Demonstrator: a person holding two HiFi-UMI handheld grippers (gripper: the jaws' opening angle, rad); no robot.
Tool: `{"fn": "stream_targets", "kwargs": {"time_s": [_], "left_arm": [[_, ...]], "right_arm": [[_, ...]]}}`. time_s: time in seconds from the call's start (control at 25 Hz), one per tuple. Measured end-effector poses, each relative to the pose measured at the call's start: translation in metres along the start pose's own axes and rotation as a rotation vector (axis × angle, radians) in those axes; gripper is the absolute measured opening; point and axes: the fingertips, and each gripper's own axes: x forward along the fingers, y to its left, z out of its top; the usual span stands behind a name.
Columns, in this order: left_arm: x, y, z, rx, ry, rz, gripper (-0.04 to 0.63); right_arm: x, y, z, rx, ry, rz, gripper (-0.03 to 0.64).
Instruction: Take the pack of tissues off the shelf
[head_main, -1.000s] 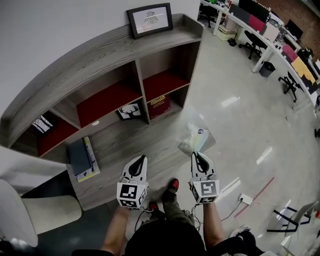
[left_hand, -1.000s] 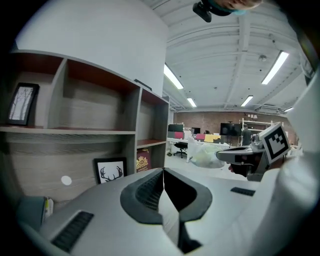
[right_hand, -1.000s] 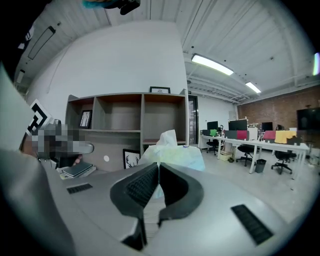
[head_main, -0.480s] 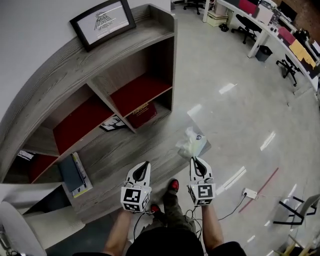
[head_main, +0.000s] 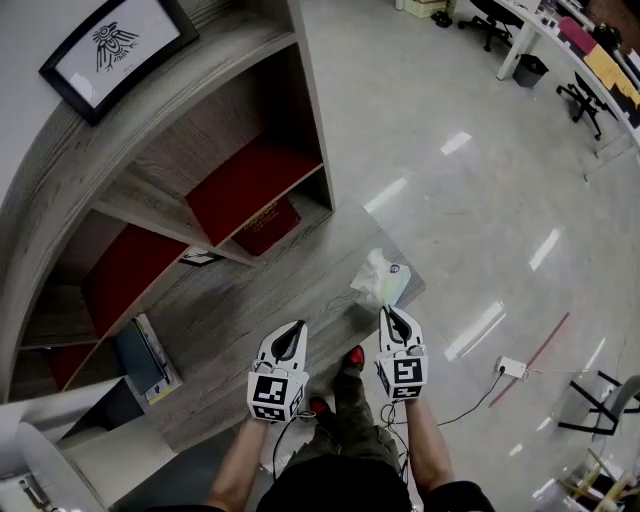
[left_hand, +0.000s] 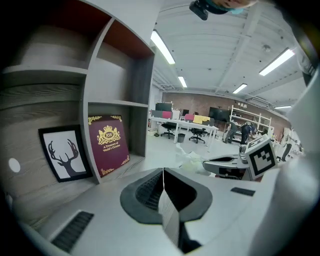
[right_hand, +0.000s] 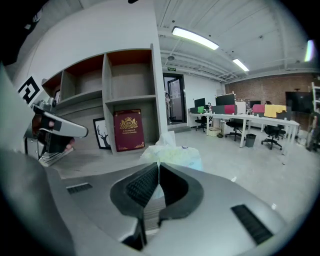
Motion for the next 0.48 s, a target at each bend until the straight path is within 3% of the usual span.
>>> {"fn": "stream_targets", "kwargs": {"time_s": [0.48], "left_arm": [[0.021,-0.003,-0.015,0.011,0.054,-0.018,0.009]], "right_arm": [[0.021,-0.004,-0.036,0.014,0.064,0.001,0.034]]}}
